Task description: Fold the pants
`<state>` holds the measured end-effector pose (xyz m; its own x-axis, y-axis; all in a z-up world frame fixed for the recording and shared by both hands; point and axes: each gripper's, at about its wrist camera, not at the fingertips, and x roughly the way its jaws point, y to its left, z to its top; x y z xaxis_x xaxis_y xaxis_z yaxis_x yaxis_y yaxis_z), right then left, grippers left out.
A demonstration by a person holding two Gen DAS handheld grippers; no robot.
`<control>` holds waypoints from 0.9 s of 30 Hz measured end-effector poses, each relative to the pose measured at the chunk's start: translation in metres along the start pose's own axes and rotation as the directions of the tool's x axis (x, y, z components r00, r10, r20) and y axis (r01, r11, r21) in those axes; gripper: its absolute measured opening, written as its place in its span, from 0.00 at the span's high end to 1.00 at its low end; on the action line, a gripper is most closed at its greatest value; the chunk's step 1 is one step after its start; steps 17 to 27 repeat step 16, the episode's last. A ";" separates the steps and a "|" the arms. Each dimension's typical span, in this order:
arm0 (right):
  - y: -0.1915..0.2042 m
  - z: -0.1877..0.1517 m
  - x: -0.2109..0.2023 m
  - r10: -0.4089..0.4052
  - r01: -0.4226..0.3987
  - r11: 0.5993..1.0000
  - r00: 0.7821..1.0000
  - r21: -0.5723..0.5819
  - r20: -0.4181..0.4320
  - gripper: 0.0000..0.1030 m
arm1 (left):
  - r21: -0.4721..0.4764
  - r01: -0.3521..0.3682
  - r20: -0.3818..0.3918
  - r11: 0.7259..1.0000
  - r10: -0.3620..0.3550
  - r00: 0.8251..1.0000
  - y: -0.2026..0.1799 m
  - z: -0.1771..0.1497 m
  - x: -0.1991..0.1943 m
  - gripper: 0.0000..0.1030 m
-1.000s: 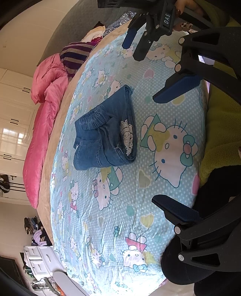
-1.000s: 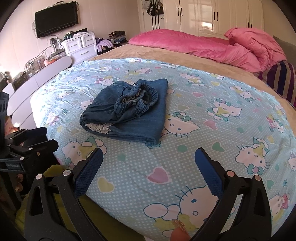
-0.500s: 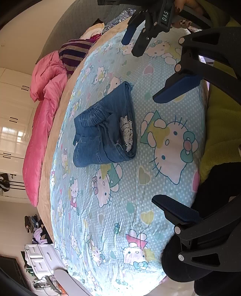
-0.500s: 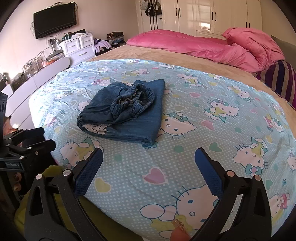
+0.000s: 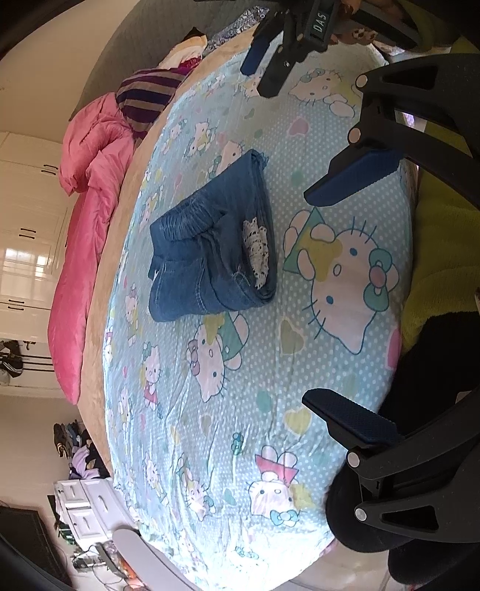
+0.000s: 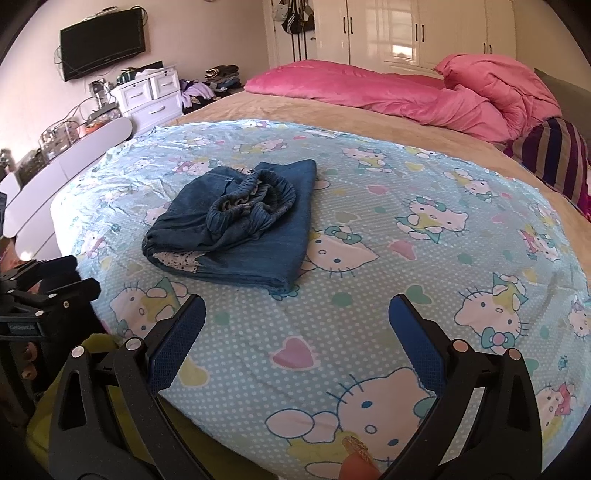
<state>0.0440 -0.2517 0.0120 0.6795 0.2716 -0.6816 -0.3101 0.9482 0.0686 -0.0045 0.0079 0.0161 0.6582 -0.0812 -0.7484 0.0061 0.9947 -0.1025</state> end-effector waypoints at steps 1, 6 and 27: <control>-0.003 0.001 0.001 -0.013 0.013 1.000 1.000 0.003 -0.001 0.09 | 0.000 -0.013 0.001 1.000 0.013 1.000 0.001 0.001 0.000 0.04; -0.030 0.004 -0.001 -0.092 0.091 0.995 0.996 0.037 0.018 0.09 | -0.057 -0.009 0.010 0.998 0.010 1.000 0.019 0.011 0.005 0.04; -0.224 -0.002 0.026 -0.449 0.466 0.827 0.884 0.314 -0.130 0.09 | -0.165 -0.265 -0.123 0.950 0.247 0.961 0.151 0.097 0.093 0.04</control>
